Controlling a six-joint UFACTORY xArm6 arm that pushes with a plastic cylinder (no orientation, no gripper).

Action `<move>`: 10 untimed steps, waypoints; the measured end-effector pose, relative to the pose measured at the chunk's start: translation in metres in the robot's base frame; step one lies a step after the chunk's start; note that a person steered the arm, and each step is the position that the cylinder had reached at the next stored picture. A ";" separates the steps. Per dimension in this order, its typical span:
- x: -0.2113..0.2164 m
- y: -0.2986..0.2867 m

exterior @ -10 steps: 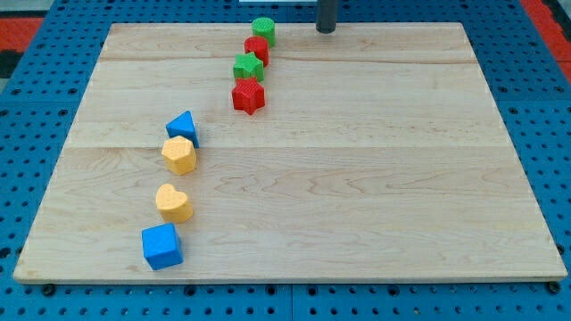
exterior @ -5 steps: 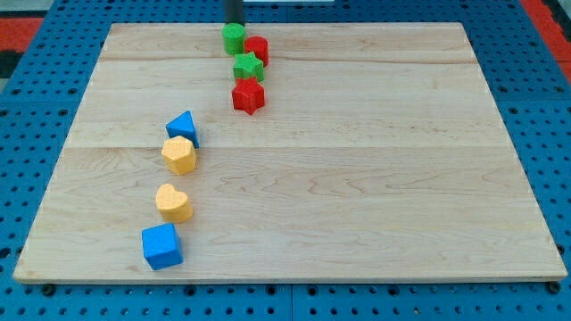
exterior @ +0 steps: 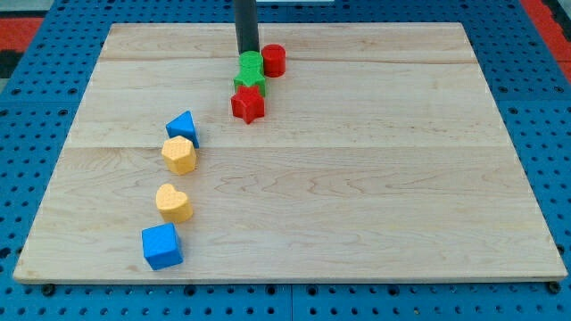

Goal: Move the green star towards the right center of the board

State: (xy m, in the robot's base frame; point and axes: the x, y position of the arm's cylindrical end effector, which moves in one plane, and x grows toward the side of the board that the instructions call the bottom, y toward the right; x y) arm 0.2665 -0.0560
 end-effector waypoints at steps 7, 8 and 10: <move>0.115 0.082; 0.133 0.057; 0.170 0.022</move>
State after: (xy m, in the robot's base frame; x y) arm 0.4365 -0.0344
